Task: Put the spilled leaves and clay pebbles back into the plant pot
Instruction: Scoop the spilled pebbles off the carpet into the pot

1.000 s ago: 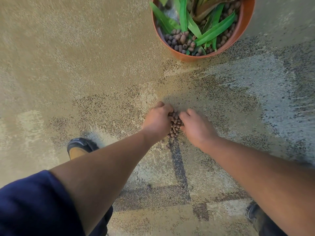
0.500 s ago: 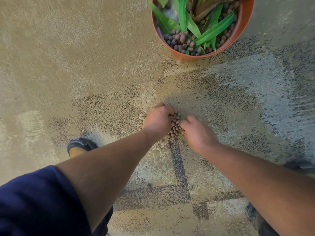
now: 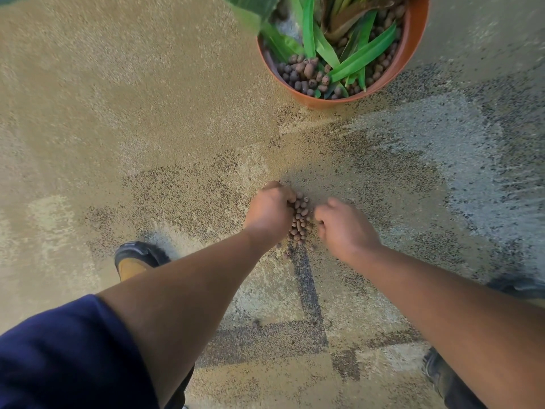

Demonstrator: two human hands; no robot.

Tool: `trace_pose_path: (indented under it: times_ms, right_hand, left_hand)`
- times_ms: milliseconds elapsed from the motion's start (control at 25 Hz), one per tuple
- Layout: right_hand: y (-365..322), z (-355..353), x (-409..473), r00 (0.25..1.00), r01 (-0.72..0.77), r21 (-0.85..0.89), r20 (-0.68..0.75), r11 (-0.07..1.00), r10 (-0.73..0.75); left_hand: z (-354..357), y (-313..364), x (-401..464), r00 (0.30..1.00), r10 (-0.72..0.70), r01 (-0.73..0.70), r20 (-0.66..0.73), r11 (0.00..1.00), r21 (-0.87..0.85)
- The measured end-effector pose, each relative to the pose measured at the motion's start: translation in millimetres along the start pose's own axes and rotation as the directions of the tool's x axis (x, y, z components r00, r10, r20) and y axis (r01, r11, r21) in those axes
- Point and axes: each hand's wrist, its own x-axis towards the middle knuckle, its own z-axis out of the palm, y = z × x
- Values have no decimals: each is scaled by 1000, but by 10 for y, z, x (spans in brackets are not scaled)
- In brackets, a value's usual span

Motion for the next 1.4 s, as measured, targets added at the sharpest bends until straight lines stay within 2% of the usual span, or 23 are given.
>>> trace_pose_path:
  times_ms: [80,200,280,360,440,560,680,840,880,1040,1240,1320,1400]
  right_hand:
    - [32,-20,21,997,-54,98,-46,994,59]
    - [34,-130,18,983,-114,316,-104,942,154]
    - [5,-300,-10,968,-120,452,-143,884,205]
    - [-38,-546,-47,944,-114,618,-176,778,279]
    - [-122,-826,-68,912,-68,780,-204,622,355]
    - [-237,-1264,-52,875,101,874,-305,474,375]
    - [-294,-1580,56,878,201,914,-328,351,349]
    - [-353,-1735,294,874,190,958,-265,214,409]
    - [-360,-1750,344,869,184,962,-255,202,425]
    - [-372,-1724,421,860,171,966,-243,196,449]
    - [-367,-1701,408,845,168,981,-196,101,498]
    - [-340,-1693,436,837,149,982,-188,117,513]
    - [-318,-1656,448,831,167,972,-227,163,508]
  left_hand:
    - [5,-14,-2,1000,-3,3,11,1000,4]
    - [-54,23,16,991,-119,123,61,989,-76]
    - [-158,68,24,977,-199,211,83,959,-187]
    - [-335,210,-22,971,-231,239,65,904,-353]
    - [-592,443,-96,981,-196,159,-8,815,-557]
    - [-1060,811,-80,982,-147,-12,-121,590,-807]
    - [-1380,1022,148,973,-137,-105,-185,450,-887]
    - [-1503,1173,398,945,-260,-89,-197,376,-922]
    - [-1496,1184,435,944,-269,-79,-192,379,-922]
    - [-1408,1080,565,928,-266,-85,-262,534,-841]
    - [-1340,995,601,930,-217,-115,-297,594,-796]
    - [-1345,1003,572,929,-220,-114,-297,593,-797]
    - [-1336,988,498,924,-188,-175,-332,566,-806]
